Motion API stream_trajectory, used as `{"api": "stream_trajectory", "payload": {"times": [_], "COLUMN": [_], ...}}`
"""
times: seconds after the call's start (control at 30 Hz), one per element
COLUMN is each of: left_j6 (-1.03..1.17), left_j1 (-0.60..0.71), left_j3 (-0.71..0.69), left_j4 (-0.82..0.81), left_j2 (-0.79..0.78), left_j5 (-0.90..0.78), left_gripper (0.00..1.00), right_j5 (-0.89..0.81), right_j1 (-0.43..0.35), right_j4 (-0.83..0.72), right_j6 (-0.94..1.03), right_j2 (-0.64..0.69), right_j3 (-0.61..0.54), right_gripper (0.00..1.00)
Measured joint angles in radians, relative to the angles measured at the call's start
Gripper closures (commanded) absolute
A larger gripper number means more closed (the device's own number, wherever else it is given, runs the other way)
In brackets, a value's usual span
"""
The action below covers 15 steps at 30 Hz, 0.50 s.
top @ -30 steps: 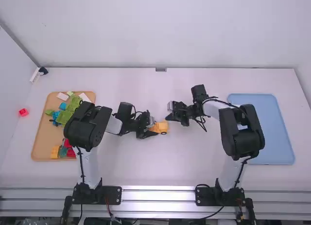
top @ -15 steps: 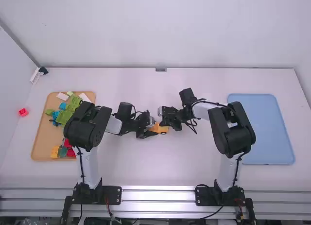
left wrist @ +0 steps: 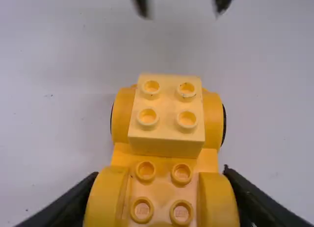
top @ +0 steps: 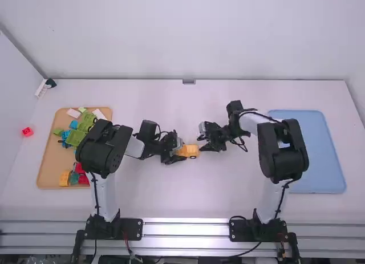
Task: Assemble lego blocks to make yellow taxi
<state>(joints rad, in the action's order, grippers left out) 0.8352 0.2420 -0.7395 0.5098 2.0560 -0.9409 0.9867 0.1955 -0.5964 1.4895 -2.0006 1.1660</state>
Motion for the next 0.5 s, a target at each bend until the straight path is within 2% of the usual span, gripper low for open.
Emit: {"api": "stream_trajectory", "payload": {"times": [0.03,0.2,0.3,0.5], "left_j6": [0.002,-0.001,-0.018,-0.113], "left_j1": [0.000,-0.001,-0.012,-0.119], "left_j3": [0.000,0.000,0.000,-0.011], "left_j4": [0.000,-0.023,-0.119,-0.422], "left_j2": [0.000,-0.004,-0.063,-0.454], "left_j5": [0.000,-0.001,0.019,0.125], "left_gripper": [0.01,0.01,0.01,0.01], "right_j5": [0.004,-0.020,-0.039,-0.041], "right_j1": [-0.003,-0.001,0.001,0.001], "right_j4": [0.013,0.141,0.174,0.278], "right_j6": [-0.007,-0.134,-0.209,-0.357], "right_j2": [0.012,0.072,0.084,0.085], "right_j3": [0.000,0.012,0.016,0.016], "right_gripper": [0.01,0.01,0.01,0.01]}}
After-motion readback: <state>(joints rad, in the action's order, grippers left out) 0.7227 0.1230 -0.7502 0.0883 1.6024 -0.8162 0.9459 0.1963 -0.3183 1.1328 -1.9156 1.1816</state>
